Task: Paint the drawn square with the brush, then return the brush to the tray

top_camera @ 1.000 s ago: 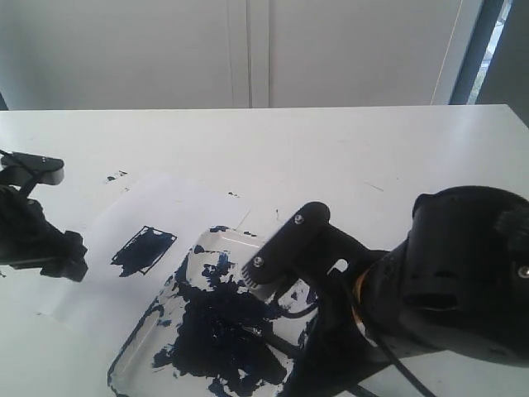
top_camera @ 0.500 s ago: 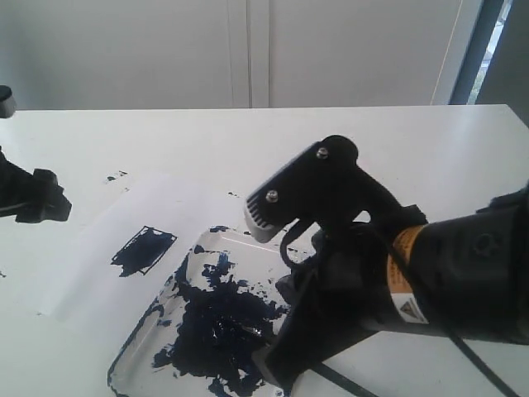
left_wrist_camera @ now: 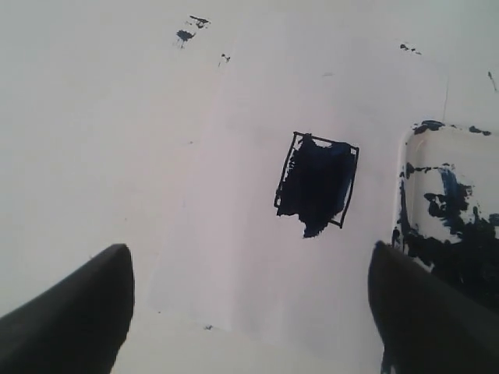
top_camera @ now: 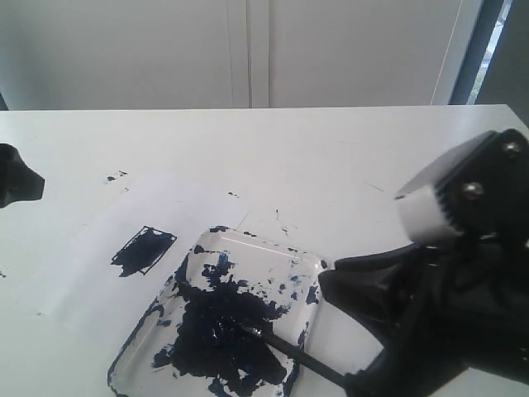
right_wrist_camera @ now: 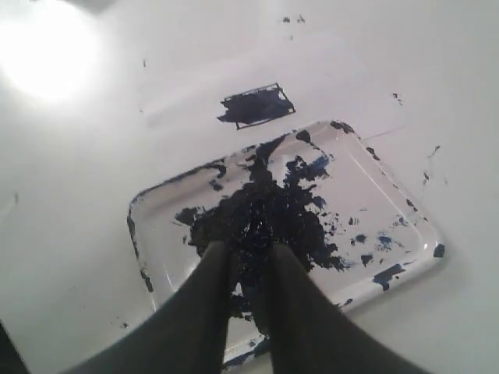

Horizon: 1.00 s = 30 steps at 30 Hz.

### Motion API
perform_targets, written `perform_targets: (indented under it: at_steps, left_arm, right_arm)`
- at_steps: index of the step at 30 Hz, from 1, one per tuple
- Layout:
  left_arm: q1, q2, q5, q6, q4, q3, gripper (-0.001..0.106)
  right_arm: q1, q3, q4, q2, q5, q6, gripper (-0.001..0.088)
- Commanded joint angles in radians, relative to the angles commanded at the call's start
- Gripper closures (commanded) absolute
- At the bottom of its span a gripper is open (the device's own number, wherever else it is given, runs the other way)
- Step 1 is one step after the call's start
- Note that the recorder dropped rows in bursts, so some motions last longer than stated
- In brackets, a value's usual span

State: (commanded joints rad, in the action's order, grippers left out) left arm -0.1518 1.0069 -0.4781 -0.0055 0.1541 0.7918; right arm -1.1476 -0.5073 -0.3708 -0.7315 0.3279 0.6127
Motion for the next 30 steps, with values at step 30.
perform_targets:
  at_steps: [30]
  left_arm:
    - [0.000, -0.342, -0.067, -0.138, 0.027, -0.262, 0.022]
  right_arm:
    - [0.000, 0.446, 0.043, 0.392, -0.263, 0.203, 0.0697]
